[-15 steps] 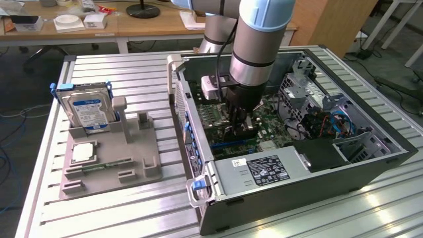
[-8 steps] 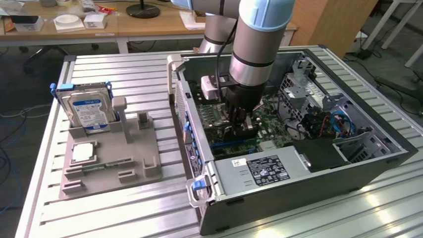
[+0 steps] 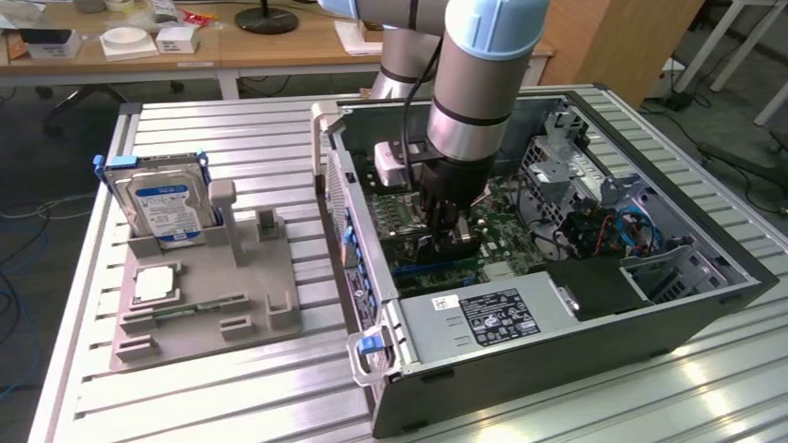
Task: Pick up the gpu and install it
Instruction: 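Insert the gpu into the slot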
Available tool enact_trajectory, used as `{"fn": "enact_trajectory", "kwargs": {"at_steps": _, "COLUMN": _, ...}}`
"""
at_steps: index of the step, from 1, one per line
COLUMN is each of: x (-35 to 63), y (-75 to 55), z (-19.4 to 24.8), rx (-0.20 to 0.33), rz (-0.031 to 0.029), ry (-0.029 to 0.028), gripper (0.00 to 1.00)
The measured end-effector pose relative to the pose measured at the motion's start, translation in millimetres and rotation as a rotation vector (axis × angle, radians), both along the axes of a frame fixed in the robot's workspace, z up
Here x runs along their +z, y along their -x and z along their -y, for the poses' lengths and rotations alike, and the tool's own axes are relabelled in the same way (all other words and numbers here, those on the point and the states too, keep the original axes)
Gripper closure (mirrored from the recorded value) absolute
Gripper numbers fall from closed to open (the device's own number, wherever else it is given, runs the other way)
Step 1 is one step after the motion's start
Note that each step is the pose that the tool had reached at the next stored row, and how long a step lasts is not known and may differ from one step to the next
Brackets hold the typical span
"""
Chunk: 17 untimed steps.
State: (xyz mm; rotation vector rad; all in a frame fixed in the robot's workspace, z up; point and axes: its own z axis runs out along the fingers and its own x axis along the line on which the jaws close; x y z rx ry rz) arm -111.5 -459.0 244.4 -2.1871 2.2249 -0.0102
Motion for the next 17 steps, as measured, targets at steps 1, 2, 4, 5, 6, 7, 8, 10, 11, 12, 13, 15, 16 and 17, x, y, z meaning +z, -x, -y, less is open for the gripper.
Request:
{"fn": "enact_trajectory", "kwargs": {"at_steps": 1, "x": -0.2, "y": 0.0, "z": 0.0, "rx": 0.000, "rz": 0.0000, "ry": 0.0000, "gripper": 0.74}}
{"fn": "enact_trajectory", "kwargs": {"at_steps": 2, "x": -0.4, "y": 0.0, "z": 0.0, "rx": 0.000, "rz": 0.0000, "ry": 0.0000, "gripper": 0.74}}
{"fn": "enact_trajectory", "kwargs": {"at_steps": 4, "x": -0.7, "y": 0.0, "z": 0.0, "rx": 0.000, "rz": 0.0000, "ry": 0.0000, "gripper": 0.74}}
{"fn": "enact_trajectory", "kwargs": {"at_steps": 5, "x": -0.9, "y": 0.0, "z": 0.0, "rx": 0.000, "rz": 0.0000, "ry": 0.0000, "gripper": 0.74}}
{"fn": "enact_trajectory", "kwargs": {"at_steps": 6, "x": -1.1, "y": 0.0, "z": 0.0, "rx": 0.000, "rz": 0.0001, "ry": -0.0001, "gripper": 0.74}}
{"fn": "enact_trajectory", "kwargs": {"at_steps": 7, "x": -1.3, "y": 0.0, "z": 0.0, "rx": 0.000, "rz": 0.0000, "ry": 0.0000, "gripper": 0.74}}
{"fn": "enact_trajectory", "kwargs": {"at_steps": 8, "x": -1.5, "y": 0.0, "z": 0.0, "rx": 0.000, "rz": 0.0000, "ry": 0.0002, "gripper": 0.74}}
{"fn": "enact_trajectory", "kwargs": {"at_steps": 10, "x": -1.9, "y": 0.1, "z": 0.0, "rx": 0.000, "rz": -0.0001, "ry": 0.0002, "gripper": 0.74}}
{"fn": "enact_trajectory", "kwargs": {"at_steps": 11, "x": -2.1, "y": 0.1, "z": 0.0, "rx": 0.000, "rz": 0.0000, "ry": 0.0001, "gripper": 0.74}}
{"fn": "enact_trajectory", "kwargs": {"at_steps": 12, "x": -2.3, "y": 0.1, "z": 0.0, "rx": 0.000, "rz": 0.0000, "ry": 0.0001, "gripper": 0.74}}
{"fn": "enact_trajectory", "kwargs": {"at_steps": 13, "x": -2.3, "y": 0.1, "z": 0.0, "rx": 0.000, "rz": 0.0000, "ry": 0.0001, "gripper": 0.74}}
{"fn": "enact_trajectory", "kwargs": {"at_steps": 15, "x": -2.4, "y": 0.1, "z": 0.0, "rx": 0.000, "rz": 0.0000, "ry": 0.0000, "gripper": 0.74}}
{"fn": "enact_trajectory", "kwargs": {"at_steps": 16, "x": -2.3, "y": 0.1, "z": 0.0, "rx": 0.000, "rz": 0.0000, "ry": 0.0000, "gripper": 0.74}}
{"fn": "enact_trajectory", "kwargs": {"at_steps": 17, "x": -2.4, "y": 0.1, "z": 0.0, "rx": 0.000, "rz": 0.0000, "ry": 0.0000, "gripper": 0.74}}
